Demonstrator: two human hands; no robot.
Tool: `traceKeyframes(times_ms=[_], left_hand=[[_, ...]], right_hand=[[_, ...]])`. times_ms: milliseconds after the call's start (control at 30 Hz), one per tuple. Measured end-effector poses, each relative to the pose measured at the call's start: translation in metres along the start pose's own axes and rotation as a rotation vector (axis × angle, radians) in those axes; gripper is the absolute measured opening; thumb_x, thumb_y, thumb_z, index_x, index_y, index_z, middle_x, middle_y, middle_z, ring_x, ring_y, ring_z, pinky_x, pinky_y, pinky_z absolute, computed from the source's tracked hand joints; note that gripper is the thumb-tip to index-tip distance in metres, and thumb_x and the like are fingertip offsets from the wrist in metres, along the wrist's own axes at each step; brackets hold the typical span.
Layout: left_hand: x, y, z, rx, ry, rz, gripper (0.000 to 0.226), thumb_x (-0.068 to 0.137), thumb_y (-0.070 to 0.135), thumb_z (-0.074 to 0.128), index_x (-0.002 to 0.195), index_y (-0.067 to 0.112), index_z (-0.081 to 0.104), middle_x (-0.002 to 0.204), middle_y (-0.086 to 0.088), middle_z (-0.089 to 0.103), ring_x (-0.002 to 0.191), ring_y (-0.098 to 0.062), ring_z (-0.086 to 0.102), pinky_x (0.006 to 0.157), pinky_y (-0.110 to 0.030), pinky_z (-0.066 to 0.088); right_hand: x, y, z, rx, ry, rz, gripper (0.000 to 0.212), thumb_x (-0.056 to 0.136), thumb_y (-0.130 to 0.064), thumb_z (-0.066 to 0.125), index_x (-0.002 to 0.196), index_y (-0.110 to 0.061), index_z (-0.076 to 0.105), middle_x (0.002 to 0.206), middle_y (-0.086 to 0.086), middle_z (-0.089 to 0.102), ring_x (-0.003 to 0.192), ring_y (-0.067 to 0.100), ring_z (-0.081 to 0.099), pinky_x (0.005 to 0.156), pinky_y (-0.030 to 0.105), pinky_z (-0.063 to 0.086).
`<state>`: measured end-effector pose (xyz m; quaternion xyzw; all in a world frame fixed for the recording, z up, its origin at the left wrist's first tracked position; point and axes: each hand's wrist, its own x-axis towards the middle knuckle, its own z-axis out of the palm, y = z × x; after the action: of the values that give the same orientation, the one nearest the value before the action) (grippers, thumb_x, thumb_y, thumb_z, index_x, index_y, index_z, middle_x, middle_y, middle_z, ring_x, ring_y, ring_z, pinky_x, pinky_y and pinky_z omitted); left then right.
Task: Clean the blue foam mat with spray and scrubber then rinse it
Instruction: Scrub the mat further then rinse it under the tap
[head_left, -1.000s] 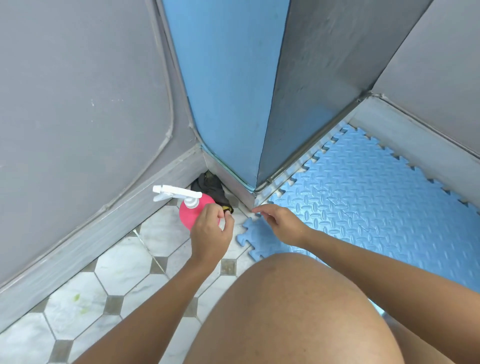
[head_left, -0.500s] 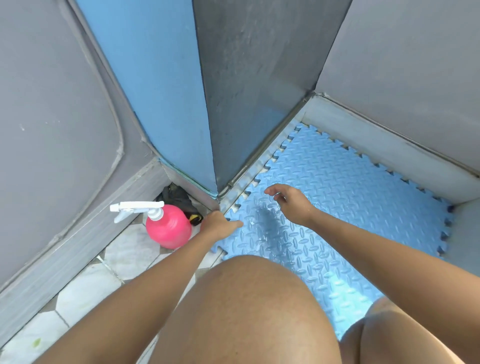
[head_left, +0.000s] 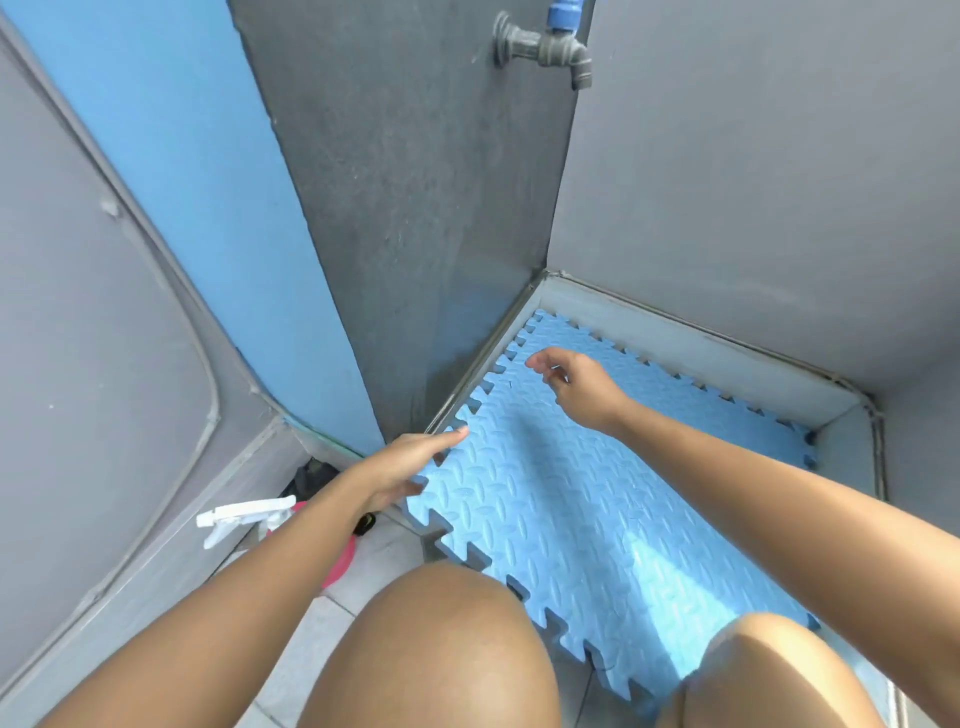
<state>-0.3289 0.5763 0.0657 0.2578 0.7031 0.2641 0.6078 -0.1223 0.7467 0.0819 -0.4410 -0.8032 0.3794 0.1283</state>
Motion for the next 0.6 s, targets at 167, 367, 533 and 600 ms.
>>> traceKeyframes(times_ms=[167,367,533,600], left_hand=[[-0.001,0.05,0.012,0.139,0.043,-0.031,0.093,0.087,0.075,0.059,0.156,0.014,0.041,0.145,-0.008,0.052,0.113,-0.023,0.056,0.111,-0.042,0.036],[-0.009,0.071,0.031,0.513,0.357,0.205,0.059,0.099,0.046,0.063,0.062,0.017,0.029,0.058,0.0,0.028,0.048,-0.015,0.025,0.049,-0.029,0.024],[-0.033,0.092,0.022,0.604,0.441,0.389,0.065,0.098,0.045,0.065,0.061,0.019,0.018,0.057,0.002,0.019,0.048,-0.015,0.015,0.047,-0.03,0.015],[-0.044,0.101,0.017,0.617,0.448,0.436,0.066,0.098,0.044,0.065,0.061,0.019,0.017,0.057,0.002,0.018,0.048,-0.015,0.013,0.048,-0.031,0.014]], right_hand=[[0.031,-0.026,-0.06,0.058,0.225,-0.017,0.034,0.1,-0.007,0.037,0.116,-0.018,0.065,0.104,-0.004,0.062,0.092,0.018,0.059,0.072,0.028,0.043],[0.075,-0.091,-0.165,0.145,0.57,-0.164,0.03,0.103,-0.031,0.041,0.118,-0.015,0.062,0.1,-0.004,0.06,0.089,0.015,0.055,0.087,0.04,0.051],[0.094,-0.165,-0.222,0.096,0.519,-0.304,0.04,0.105,-0.038,0.038,0.138,-0.022,0.054,0.129,-0.002,0.057,0.115,0.011,0.055,0.104,0.028,0.041],[0.098,-0.183,-0.231,0.038,0.429,-0.349,0.045,0.104,-0.042,0.039,0.143,-0.023,0.051,0.138,-0.003,0.056,0.126,0.012,0.052,0.111,0.031,0.037]])
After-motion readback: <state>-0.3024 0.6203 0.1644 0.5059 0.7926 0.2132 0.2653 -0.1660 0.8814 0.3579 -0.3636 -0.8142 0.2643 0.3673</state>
